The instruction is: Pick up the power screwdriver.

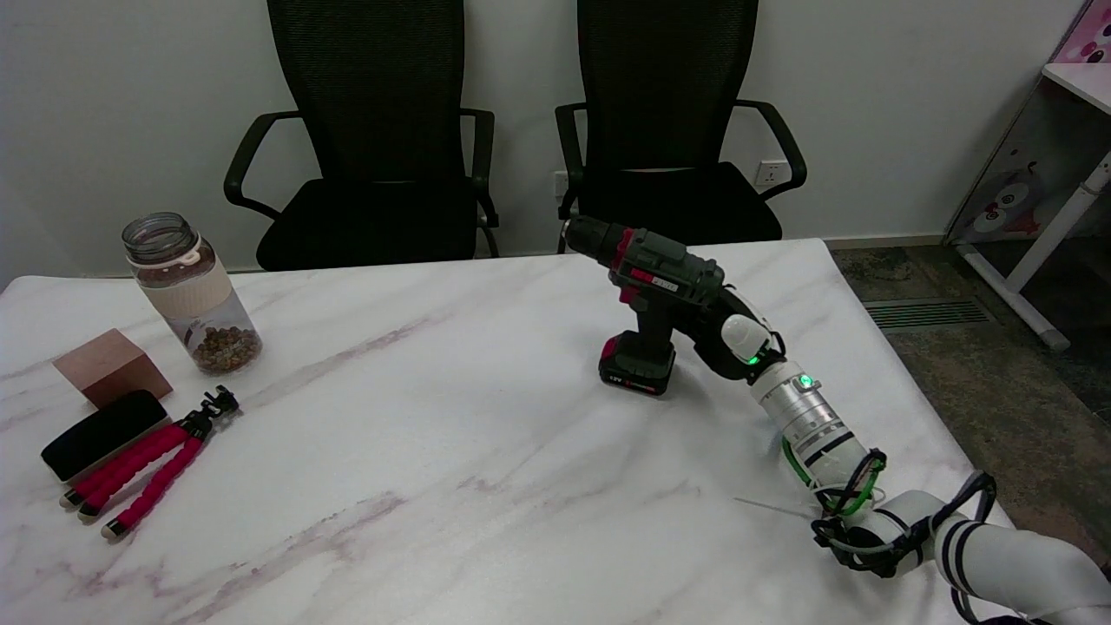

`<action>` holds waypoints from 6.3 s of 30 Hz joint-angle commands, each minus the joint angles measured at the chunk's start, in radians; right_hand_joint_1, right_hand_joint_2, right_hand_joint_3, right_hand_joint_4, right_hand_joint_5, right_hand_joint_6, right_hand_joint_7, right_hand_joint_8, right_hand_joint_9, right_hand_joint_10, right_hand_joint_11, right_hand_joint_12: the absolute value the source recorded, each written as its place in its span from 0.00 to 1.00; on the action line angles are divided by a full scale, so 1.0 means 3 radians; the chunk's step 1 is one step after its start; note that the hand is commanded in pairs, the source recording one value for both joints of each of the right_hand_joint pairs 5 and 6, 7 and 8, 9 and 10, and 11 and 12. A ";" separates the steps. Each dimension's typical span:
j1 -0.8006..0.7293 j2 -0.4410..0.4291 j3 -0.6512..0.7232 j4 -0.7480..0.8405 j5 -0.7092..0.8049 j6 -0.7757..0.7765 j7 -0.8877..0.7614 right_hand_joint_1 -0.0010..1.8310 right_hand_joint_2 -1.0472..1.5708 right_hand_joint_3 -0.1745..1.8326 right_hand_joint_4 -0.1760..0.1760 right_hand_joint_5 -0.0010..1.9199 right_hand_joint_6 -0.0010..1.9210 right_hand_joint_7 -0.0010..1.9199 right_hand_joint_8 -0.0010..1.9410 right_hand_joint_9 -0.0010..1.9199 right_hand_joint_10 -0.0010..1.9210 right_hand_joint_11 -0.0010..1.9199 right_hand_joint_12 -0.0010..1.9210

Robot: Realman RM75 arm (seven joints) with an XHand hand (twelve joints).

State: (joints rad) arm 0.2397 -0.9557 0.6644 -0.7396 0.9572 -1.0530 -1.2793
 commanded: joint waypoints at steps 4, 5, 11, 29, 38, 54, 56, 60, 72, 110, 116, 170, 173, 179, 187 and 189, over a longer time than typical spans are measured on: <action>0.0189 -0.0123 -0.0115 0.0061 -0.0138 0.0066 0.0030 0.49 0.23 0.47 0.84 0.09 0.09 0.09 0.09 0.19 0.19 0.24 0.24; 0.0199 -0.0123 -0.0131 0.0057 -0.0138 0.0080 0.0030 0.49 0.23 0.47 0.84 0.09 0.09 0.09 0.09 0.20 0.19 0.24 0.24; 0.0233 -0.0143 -0.0180 0.0057 -0.0138 0.0100 0.0030 0.49 0.23 0.47 0.83 0.09 0.09 0.09 0.09 0.20 0.20 0.24 0.24; 0.0244 -0.0148 -0.0175 0.0062 -0.0116 0.0132 0.0030 0.52 0.33 0.46 0.89 0.18 0.18 0.18 0.18 0.31 0.31 0.60 0.60; 0.0228 -0.0148 -0.0163 0.0062 -0.0111 0.0180 0.0030 0.53 0.44 0.51 0.94 0.27 0.27 0.27 0.26 0.47 0.47 0.70 0.70; 0.0249 -0.0148 -0.0154 0.0046 -0.0107 0.0285 0.0030 0.53 0.54 0.52 0.92 0.32 0.32 0.32 0.32 0.47 0.47 0.74 0.74; 0.0255 -0.0148 -0.0149 0.0037 -0.0107 0.0305 0.0030 0.53 0.54 0.53 0.92 0.32 0.32 0.32 0.32 0.47 0.47 0.75 0.75; 0.0265 -0.0148 -0.0149 0.0026 -0.0107 0.0361 0.0030 0.53 0.55 0.53 0.85 0.31 0.31 0.31 0.30 0.47 0.47 0.77 0.77; 0.0300 -0.0148 -0.0139 -0.0010 -0.0107 0.0489 0.0030 0.49 0.63 0.54 0.84 0.29 0.29 0.29 0.29 0.61 0.61 0.95 0.95; 0.0341 -0.0153 -0.0134 -0.0096 -0.0107 0.0611 0.0030 0.44 0.74 0.55 0.31 0.76 0.76 0.76 0.75 0.98 0.98 1.00 1.00; 0.0346 -0.0153 -0.0134 -0.0096 -0.0107 0.0611 0.0030 0.44 0.75 0.55 0.36 0.82 0.82 0.82 0.81 1.00 1.00 1.00 1.00; 0.1075 -0.0148 0.0010 -0.0296 -0.0307 0.0777 -0.0195 0.50 0.56 0.39 1.00 1.00 1.00 1.00 0.99 1.00 1.00 1.00 1.00; 0.1156 -0.0145 0.0010 -0.0300 -0.0305 0.0799 -0.0235 0.51 0.57 0.38 1.00 1.00 1.00 1.00 0.99 1.00 1.00 1.00 1.00; 0.1292 -0.0118 0.0060 -0.0353 -0.0276 0.0896 -0.0379 0.51 0.58 0.38 1.00 1.00 1.00 1.00 0.99 1.00 1.00 1.00 1.00; 0.1455 -0.0143 0.0081 -0.0362 -0.0276 0.0976 -0.0440 0.50 0.60 0.43 1.00 1.00 1.00 1.00 0.99 1.00 1.00 1.00 1.00; 0.1487 -0.0148 0.0081 -0.0362 -0.0276 0.1000 -0.0440 0.50 0.60 0.43 1.00 1.00 1.00 1.00 0.99 1.00 1.00 1.00 1.00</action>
State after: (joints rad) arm 0.5881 -0.9951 0.6755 -0.8375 0.8704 -0.8033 -1.3749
